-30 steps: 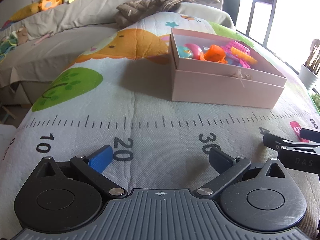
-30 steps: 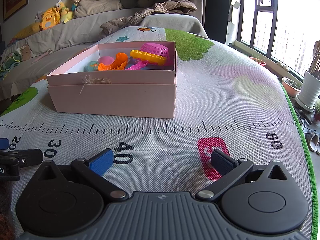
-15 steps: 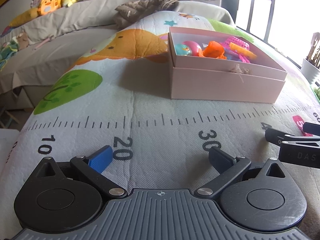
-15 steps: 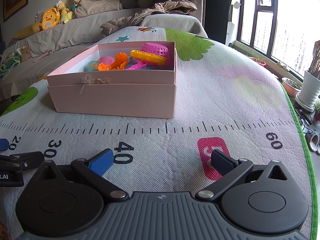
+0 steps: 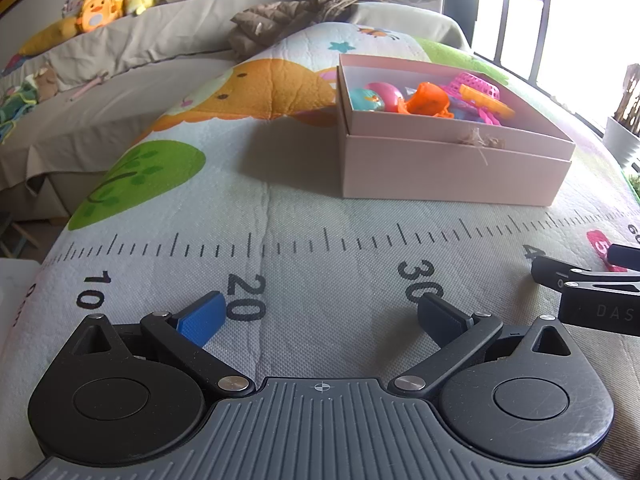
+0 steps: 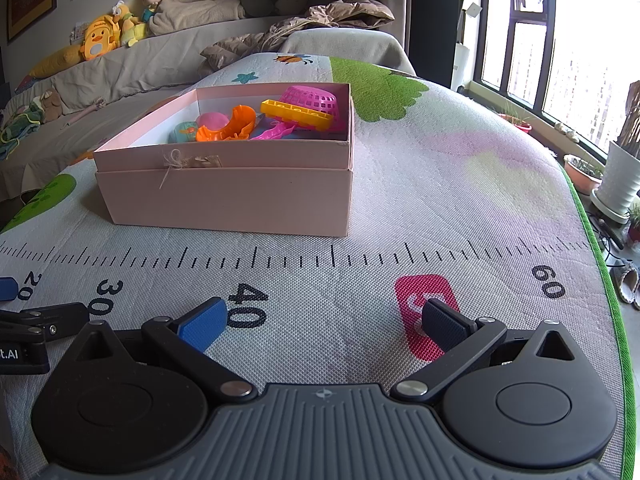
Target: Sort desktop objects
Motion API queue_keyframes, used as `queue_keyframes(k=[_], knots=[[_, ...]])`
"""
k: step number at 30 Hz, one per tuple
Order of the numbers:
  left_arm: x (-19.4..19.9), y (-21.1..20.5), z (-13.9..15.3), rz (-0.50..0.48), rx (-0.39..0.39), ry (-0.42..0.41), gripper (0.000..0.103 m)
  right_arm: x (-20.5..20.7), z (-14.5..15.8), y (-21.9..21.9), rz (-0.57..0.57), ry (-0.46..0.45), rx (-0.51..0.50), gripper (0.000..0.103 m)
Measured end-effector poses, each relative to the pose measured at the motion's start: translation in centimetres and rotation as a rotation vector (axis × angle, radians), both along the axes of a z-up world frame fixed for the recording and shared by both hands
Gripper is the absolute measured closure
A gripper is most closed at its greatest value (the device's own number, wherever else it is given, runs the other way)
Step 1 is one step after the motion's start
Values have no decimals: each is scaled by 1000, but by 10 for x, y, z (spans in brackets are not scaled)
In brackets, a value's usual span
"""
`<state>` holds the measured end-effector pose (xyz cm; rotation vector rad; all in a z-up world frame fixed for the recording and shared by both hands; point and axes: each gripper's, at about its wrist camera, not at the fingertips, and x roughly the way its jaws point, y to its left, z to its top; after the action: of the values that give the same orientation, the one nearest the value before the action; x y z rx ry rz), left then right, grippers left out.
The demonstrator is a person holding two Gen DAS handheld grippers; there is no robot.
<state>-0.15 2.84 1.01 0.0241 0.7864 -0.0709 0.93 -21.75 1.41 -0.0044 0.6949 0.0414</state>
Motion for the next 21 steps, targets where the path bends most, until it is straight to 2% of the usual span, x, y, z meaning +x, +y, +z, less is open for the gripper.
queue_keyframes(k=[12,15,18,21], knots=[[-2,0,-1,21,-3,-6,0,0,0,0,0,0,1,0],[-3,0,-1,18,-1,-20,0,0,0,0,0,0,1,0],[-10,3,-8,8,-16,-88,0,0,0,0,0,0,1,0],[-10,-1,-7,8,9,-90,0,0,0,0,0,1,2,0]])
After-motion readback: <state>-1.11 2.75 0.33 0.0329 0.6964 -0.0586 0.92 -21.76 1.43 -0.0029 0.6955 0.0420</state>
